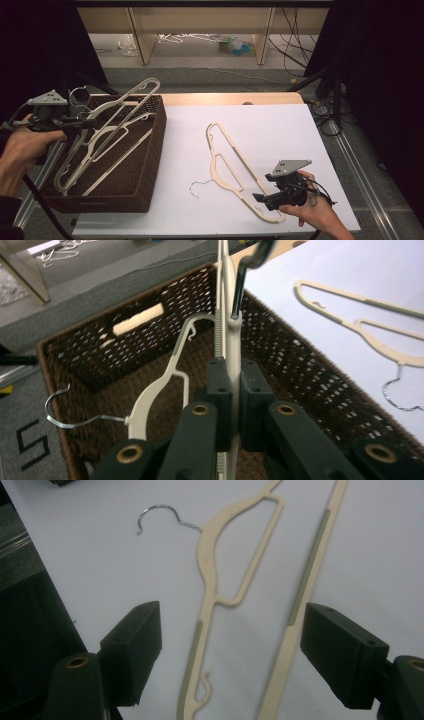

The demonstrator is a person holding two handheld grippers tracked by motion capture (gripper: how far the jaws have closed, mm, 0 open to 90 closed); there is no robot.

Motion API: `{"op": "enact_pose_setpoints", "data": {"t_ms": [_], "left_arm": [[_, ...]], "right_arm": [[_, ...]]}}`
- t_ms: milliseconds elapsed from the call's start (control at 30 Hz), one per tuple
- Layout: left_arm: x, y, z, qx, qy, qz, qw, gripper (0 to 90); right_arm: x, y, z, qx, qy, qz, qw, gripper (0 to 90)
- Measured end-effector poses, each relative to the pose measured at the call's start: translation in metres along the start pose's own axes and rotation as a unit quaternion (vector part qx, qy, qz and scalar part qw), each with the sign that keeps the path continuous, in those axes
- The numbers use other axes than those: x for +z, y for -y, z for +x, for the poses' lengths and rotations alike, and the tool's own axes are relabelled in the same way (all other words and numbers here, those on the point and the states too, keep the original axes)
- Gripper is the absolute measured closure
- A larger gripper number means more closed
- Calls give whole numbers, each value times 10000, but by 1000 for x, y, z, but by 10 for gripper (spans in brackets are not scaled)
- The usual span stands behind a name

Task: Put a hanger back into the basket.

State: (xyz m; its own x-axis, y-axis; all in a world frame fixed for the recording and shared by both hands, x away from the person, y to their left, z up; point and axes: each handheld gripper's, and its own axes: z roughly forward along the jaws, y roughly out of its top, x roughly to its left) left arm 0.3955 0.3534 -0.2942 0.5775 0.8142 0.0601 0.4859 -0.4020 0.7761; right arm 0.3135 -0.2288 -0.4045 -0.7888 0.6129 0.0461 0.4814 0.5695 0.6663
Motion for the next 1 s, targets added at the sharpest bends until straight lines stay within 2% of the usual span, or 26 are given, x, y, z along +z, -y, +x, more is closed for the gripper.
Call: {"op": "enact_pose_setpoints", "data": {"t_ms": [33,100,200,233,267,300,333,367,433,467,533,567,667,767,867,900,933,1000], "left_arm": [[1,3,0,-55,-5,2,10000,858],[3,8,3,11,-17,40,10000,858],[7,18,7,-103,-23,107,9999,857],[9,21,11,141,-11,289,9995,857],[11,22,12,127,-3,304,9995,857],[14,24,15,269,17,373,9989,857],[17,27,15,135,29,375,9992,857],[20,29,16,125,43,396,9991,857],[24,33,17,114,68,479,9988,857],[27,34,16,27,81,519,9986,857],[31,36,15,-22,77,615,9981,857],[34,37,14,-140,63,643,9978,857],[40,40,13,-253,97,689,9973,857],[46,44,11,-453,137,668,9966,857],[50,45,8,-467,228,686,9963,857],[52,45,8,-469,251,708,9961,857],[54,46,6,-489,274,706,9959,856],[58,46,6,-465,297,731,9958,856]], "right_arm": [[0,0,0,6,2,-6,10000,253],[1,0,1,2,25,-58,10000,253],[2,1,0,-11,21,-57,10000,253],[2,1,0,1,22,-56,10000,253],[2,1,0,0,22,-41,10000,253],[2,1,0,19,17,-31,10000,253],[1,1,0,23,8,-29,10000,252],[1,1,0,92,-20,-2,10000,253],[0,1,-1,60,0,28,10000,252],[0,1,-1,56,-5,33,10000,252],[2,2,-1,68,18,-16,10000,252],[2,2,-1,76,14,-1,10000,252],[2,2,-1,54,-26,72,10000,252],[2,3,-2,14,10,-16,10000,251],[0,2,-2,111,-21,46,9999,251],[0,2,-2,120,-7,24,9999,251],[0,3,-3,22,7,33,10000,251],[0,3,-3,80,1,50,10000,251]]}}
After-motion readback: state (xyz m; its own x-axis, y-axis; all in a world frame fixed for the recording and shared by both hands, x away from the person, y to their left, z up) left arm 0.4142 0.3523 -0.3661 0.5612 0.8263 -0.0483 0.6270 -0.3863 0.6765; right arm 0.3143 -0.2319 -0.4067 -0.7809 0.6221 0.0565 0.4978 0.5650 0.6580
